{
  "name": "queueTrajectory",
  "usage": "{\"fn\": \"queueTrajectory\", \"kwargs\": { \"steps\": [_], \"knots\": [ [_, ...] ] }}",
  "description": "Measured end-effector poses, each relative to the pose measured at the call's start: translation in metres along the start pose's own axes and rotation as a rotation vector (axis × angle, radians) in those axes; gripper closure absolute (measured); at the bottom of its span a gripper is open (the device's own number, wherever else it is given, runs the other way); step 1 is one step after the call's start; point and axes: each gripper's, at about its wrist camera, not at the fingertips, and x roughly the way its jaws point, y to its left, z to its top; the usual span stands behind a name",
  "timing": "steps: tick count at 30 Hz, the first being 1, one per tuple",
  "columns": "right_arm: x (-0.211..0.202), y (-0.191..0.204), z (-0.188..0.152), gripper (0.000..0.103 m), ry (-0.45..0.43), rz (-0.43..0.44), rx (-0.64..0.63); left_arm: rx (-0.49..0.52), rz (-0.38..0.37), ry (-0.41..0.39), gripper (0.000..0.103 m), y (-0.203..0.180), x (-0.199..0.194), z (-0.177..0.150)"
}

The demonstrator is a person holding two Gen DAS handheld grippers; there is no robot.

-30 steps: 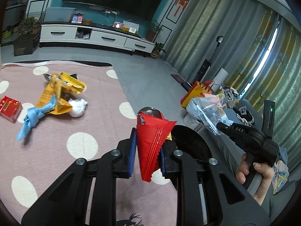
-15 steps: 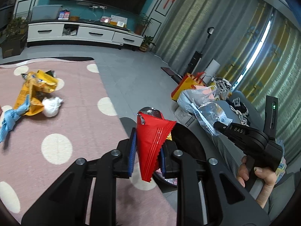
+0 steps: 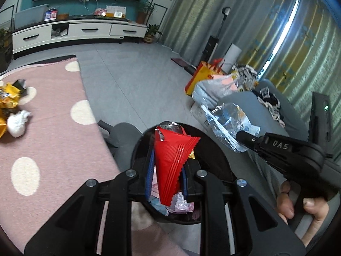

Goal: Collect trash
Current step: 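Open both grippers to drop the wrapper and clear bag into the bin, then swing both open tools back toward the rug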

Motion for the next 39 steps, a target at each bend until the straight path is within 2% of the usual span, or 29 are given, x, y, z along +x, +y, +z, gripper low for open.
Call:
{"fn": "queueTrajectory", "kwargs": {
  "steps": [3, 10, 18, 21, 24, 25, 31, 35, 39],
  "knots": [
    [0.005, 0.0, 0.0, 0.097, 0.024, 0.014, -0.005, 0.021, 0.004, 0.025, 0.081, -0.008, 0.014, -0.002],
    [0.02, -0.004, -0.004, 0.097, 0.101, -0.087, -0.034, 0.054, 0.0, 0.09, 0.081, -0.024, 0.043, -0.016],
    [0.032, -0.016, -0.008, 0.097, 0.166, -0.168, -0.027, 0.082, -0.027, 0.14, 0.08, -0.035, 0.058, -0.028],
    [0.033, -0.016, -0.007, 0.091, 0.186, -0.173, -0.013, 0.08, -0.031, 0.139, 0.059, -0.036, 0.057, -0.029],
    [0.027, -0.014, -0.007, 0.065, 0.161, -0.163, -0.013, 0.089, -0.036, 0.137, 0.048, -0.036, 0.053, -0.028],
    [0.025, -0.012, -0.006, 0.055, 0.148, -0.155, -0.009, 0.092, -0.036, 0.138, 0.041, -0.036, 0.05, -0.028],
    [0.007, 0.011, -0.005, 0.037, 0.08, -0.096, -0.048, 0.04, -0.022, 0.064, 0.013, -0.013, 0.016, -0.017],
    [0.001, 0.037, -0.007, 0.029, 0.058, -0.031, -0.094, -0.029, 0.041, -0.007, 0.007, 0.025, -0.021, -0.008],
    [-0.003, 0.062, -0.011, 0.028, 0.041, 0.018, -0.14, -0.121, 0.13, -0.08, 0.006, 0.074, -0.062, 0.0]
  ]
}}
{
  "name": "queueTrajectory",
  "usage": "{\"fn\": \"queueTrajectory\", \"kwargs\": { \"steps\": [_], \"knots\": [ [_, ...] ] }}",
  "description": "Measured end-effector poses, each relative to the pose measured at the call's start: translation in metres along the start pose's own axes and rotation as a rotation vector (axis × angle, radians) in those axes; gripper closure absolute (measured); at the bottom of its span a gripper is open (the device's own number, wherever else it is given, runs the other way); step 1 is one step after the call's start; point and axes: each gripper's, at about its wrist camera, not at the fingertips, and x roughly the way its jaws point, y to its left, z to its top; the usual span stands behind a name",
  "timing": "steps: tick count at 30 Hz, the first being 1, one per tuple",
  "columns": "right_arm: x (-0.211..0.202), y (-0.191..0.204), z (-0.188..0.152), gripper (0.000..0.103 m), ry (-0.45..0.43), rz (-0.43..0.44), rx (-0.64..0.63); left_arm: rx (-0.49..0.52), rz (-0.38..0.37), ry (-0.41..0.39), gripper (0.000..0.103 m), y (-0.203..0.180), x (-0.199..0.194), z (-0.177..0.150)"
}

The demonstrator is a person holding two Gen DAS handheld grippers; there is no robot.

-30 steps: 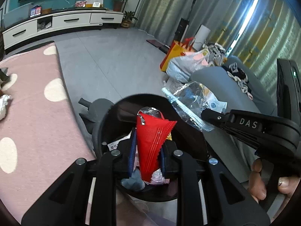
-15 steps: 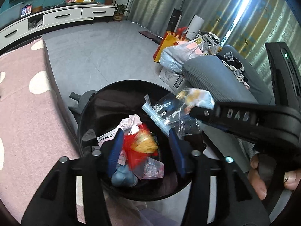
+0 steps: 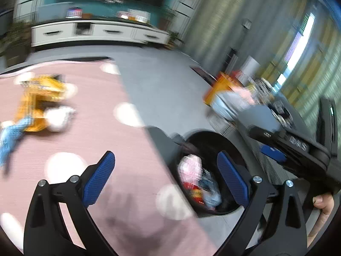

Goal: Collect trash
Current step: 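Swing both open tools back toward the rug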

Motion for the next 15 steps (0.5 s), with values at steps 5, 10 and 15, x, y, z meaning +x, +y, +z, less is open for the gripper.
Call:
{"fn": "queueTrajectory", "kwargs": {
  "steps": [5, 10, 15],
  "knots": [
    [0.0, 0.032, -0.003, 0.028, -0.014, 0.044, -0.059, -0.121, 0.169, -0.084, 0.006, 0.08, -0.044, 0.011],
    [0.009, 0.058, -0.008, 0.029, -0.039, 0.105, -0.051, -0.213, 0.327, -0.103, 0.007, 0.152, -0.063, 0.015],
    [0.035, 0.095, -0.02, 0.049, 0.029, 0.22, -0.12, -0.265, 0.376, -0.068, 0.02, 0.198, -0.053, 0.012]
  ]
}}
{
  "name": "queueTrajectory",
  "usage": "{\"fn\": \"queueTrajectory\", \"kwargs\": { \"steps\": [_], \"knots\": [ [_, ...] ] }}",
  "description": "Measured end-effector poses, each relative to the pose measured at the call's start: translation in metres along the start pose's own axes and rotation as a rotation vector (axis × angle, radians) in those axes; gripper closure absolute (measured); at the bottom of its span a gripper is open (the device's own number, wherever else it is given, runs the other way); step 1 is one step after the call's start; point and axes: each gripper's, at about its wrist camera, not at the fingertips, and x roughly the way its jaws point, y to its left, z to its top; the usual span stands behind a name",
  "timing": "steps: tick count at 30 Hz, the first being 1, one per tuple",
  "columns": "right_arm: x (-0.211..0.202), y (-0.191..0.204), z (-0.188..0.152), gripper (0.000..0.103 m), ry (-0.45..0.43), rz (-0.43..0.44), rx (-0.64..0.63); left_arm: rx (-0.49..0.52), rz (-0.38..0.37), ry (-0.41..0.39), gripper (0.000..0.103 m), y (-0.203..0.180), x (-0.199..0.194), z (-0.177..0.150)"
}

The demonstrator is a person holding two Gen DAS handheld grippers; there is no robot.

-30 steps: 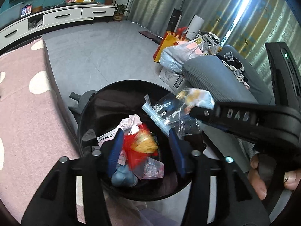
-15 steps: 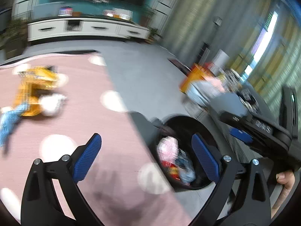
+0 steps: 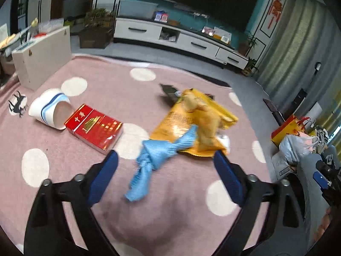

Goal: Collect trash
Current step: 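Swing both open tools back toward the rug, then grasp the blue cloth with the left gripper while the right grasps a white bag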

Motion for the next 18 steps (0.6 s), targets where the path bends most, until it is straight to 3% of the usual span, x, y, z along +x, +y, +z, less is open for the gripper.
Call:
{"fn": "queueTrajectory", "kwargs": {
  "steps": [4, 7, 12, 14, 16, 18],
  "knots": [
    [0.036, 0.03, -0.008, 0.071, 0.056, 0.049, -0.07, -0.011, -0.021, 0.036, 0.043, 0.012, 0.019, -0.005],
    [0.064, 0.053, -0.019, 0.079, 0.108, 0.086, -0.126, -0.024, -0.022, 0.065, 0.044, 0.018, 0.037, -0.006],
    [0.106, 0.083, -0.03, 0.079, 0.214, 0.219, -0.138, -0.039, -0.058, 0.065, 0.044, 0.023, 0.051, -0.003],
    [0.122, 0.094, -0.029, 0.079, 0.257, 0.272, -0.121, -0.041, -0.051, 0.071, 0.05, 0.027, 0.056, -0.004],
    [0.132, 0.103, -0.027, 0.078, 0.264, 0.275, -0.111, -0.051, -0.083, 0.096, 0.054, 0.029, 0.062, -0.007],
    [0.141, 0.111, -0.024, 0.07, 0.251, 0.266, -0.124, -0.062, -0.118, 0.124, 0.059, 0.031, 0.066, -0.009]
  ]
}}
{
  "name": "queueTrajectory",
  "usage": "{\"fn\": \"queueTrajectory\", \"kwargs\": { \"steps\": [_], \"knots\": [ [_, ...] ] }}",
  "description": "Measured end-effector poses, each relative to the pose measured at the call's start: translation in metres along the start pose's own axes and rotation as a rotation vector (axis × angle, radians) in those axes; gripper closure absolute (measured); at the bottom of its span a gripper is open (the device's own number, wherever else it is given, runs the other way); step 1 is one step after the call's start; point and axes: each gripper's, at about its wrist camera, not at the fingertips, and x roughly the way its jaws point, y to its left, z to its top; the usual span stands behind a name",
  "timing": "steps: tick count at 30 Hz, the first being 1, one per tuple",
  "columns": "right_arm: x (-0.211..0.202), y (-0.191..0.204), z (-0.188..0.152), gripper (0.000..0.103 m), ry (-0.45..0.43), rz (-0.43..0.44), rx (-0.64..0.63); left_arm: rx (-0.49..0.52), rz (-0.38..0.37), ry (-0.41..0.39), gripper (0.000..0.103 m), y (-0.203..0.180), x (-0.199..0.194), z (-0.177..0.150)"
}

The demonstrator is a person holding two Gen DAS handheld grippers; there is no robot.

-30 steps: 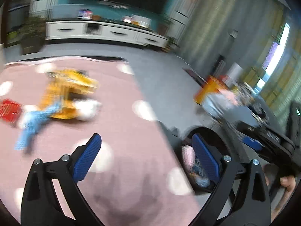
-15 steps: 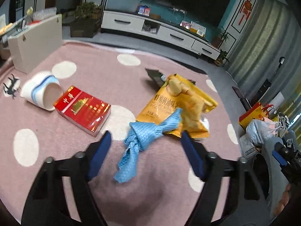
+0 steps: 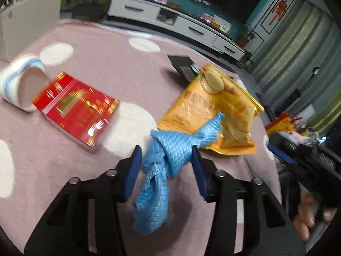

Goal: Collect trash
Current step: 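Grasp the blue cloth with the left gripper while the right grasps a white bag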

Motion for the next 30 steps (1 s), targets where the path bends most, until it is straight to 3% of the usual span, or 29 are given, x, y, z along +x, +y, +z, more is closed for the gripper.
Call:
{"fn": "queueTrajectory", "kwargs": {
  "steps": [2, 6, 12, 15, 17, 24, 27, 30],
  "knots": [
    [0.011, -0.001, 0.005, 0.06, 0.009, 0.007, 0.018, 0.015, 0.015, -0.004, 0.059, -0.003, 0.0, -0.001],
    [0.028, -0.004, 0.008, 0.06, 0.039, 0.017, 0.022, 0.019, 0.018, -0.019, 0.06, -0.006, -0.001, -0.005],
    [0.045, -0.01, 0.003, 0.06, 0.073, 0.013, 0.049, -0.025, 0.012, -0.024, 0.07, 0.001, -0.004, -0.006],
    [0.046, -0.006, -0.001, 0.06, 0.087, -0.03, 0.034, -0.034, 0.02, -0.033, 0.071, 0.005, -0.009, -0.008],
    [0.046, -0.001, -0.005, 0.067, 0.08, -0.078, 0.008, -0.033, 0.034, -0.04, 0.072, 0.005, -0.014, -0.01],
    [0.014, 0.005, -0.015, 0.071, 0.099, -0.123, 0.026, -0.067, 0.018, -0.068, 0.072, 0.006, -0.045, -0.025],
    [-0.008, 0.004, -0.022, 0.071, 0.07, -0.185, 0.01, -0.072, 0.033, -0.071, 0.072, 0.006, -0.057, -0.038],
    [-0.029, -0.002, -0.031, 0.071, 0.049, -0.185, 0.031, -0.064, 0.053, -0.078, 0.072, 0.004, -0.072, -0.051]
  ]
}}
